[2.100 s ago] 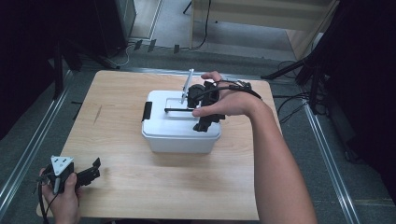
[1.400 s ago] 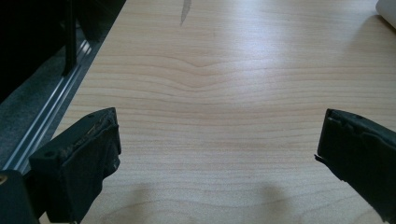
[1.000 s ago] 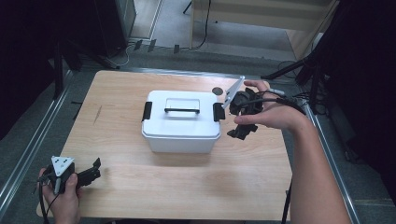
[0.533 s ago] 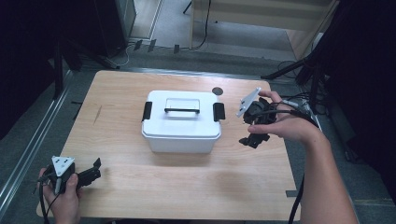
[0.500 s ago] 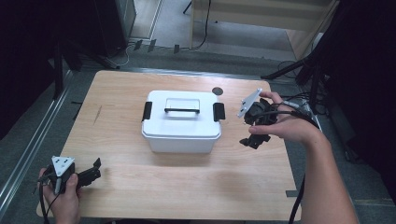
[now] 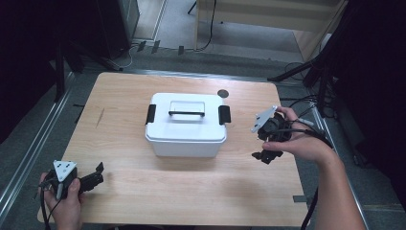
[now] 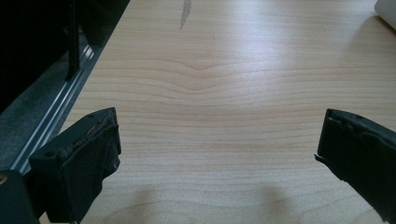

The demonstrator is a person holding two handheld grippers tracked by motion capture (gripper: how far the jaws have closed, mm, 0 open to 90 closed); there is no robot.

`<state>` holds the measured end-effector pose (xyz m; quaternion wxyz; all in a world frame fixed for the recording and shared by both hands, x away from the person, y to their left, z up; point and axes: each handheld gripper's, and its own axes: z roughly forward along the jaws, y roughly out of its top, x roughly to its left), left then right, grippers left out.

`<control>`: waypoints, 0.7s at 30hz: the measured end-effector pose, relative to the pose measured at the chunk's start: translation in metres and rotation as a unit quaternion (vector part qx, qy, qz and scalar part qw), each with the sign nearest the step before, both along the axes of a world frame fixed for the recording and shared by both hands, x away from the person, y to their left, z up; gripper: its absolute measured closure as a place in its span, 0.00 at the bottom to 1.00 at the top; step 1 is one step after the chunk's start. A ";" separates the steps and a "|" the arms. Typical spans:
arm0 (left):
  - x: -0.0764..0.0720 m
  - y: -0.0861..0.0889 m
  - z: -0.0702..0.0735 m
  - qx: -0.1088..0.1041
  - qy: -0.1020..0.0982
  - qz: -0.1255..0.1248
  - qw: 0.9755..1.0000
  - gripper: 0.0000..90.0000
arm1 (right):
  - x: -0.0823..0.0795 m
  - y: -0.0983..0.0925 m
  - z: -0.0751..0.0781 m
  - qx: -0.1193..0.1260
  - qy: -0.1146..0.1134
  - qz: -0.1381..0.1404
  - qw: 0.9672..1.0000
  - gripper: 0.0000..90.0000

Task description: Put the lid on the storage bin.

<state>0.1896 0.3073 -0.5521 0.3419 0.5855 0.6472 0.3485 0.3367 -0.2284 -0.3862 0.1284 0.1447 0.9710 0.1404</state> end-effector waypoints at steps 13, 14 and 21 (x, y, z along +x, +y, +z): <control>0.000 0.000 0.000 0.005 0.002 -0.003 1.000 0.00 | -0.016 -0.033 -0.039 0.020 0.003 -0.040 0.999 0.00; 0.000 0.000 0.000 0.005 0.003 -0.003 1.000 0.00 | -0.018 -0.035 -0.042 0.023 0.004 -0.041 0.999 0.00; 0.001 -0.001 0.000 0.008 0.004 -0.005 1.000 0.00 | -0.027 -0.053 -0.064 0.042 0.006 -0.065 0.997 0.00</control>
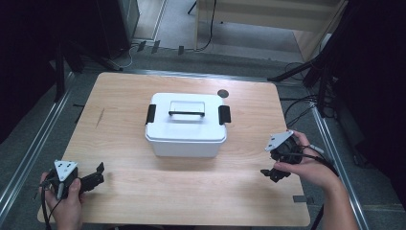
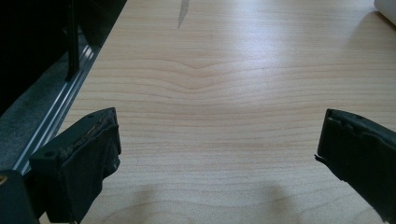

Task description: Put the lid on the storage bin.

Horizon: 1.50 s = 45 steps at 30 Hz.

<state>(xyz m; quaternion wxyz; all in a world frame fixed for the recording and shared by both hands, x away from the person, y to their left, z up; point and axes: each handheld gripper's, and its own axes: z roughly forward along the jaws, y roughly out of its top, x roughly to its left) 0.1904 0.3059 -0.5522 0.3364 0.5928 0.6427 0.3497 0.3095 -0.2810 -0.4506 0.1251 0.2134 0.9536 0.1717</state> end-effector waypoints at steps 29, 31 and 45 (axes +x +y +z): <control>0.000 -0.001 0.000 0.004 0.001 -0.004 1.000 0.00 | -0.042 -0.051 -0.054 0.136 -0.068 -0.089 0.984 0.00; 0.000 -0.001 0.000 0.005 0.003 -0.005 1.000 0.00 | -0.046 -0.054 -0.057 0.149 -0.081 -0.102 0.980 0.00; 0.001 -0.001 0.000 0.005 0.005 0.004 1.000 0.00 | -0.066 -0.067 -0.076 0.259 -0.109 -0.123 0.952 0.00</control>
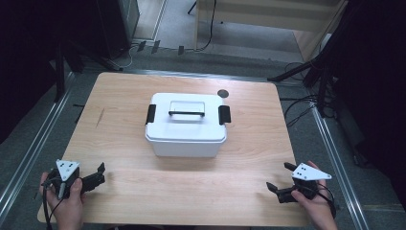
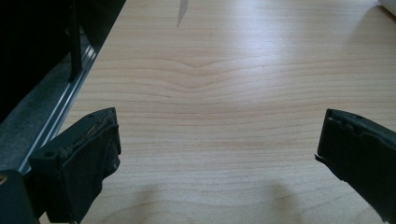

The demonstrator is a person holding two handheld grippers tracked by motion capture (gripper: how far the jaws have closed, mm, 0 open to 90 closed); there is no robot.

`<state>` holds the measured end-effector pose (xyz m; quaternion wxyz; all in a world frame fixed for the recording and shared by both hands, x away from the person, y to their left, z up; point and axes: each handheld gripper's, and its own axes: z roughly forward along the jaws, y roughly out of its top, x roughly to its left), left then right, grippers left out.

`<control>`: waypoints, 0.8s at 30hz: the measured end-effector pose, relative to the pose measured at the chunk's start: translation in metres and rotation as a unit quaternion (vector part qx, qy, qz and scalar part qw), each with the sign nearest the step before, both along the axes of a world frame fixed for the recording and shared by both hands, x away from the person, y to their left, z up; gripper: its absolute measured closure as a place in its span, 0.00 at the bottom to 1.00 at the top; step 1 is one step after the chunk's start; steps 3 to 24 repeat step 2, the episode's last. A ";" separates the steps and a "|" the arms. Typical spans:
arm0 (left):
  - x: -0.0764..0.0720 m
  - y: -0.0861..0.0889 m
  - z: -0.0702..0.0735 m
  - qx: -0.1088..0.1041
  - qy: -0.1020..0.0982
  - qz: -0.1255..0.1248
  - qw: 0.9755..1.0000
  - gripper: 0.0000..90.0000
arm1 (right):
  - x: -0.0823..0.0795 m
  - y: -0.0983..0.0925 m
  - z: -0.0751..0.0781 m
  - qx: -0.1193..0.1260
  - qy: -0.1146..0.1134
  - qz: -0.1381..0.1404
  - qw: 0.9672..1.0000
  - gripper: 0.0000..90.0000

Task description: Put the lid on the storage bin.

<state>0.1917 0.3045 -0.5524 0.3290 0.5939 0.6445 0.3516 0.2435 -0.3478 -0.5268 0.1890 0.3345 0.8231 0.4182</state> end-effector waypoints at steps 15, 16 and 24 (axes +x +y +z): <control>0.000 0.000 0.000 0.002 0.003 0.003 1.000 0.00 | -0.001 0.000 -0.004 0.006 -0.001 -0.005 1.000 0.00; 0.000 0.000 0.000 0.002 0.003 0.003 1.000 0.00 | -0.001 0.000 -0.004 0.006 -0.001 -0.005 1.000 0.00; 0.000 0.000 0.000 0.002 0.003 0.003 1.000 0.00 | -0.001 0.000 -0.004 0.006 -0.001 -0.005 1.000 0.00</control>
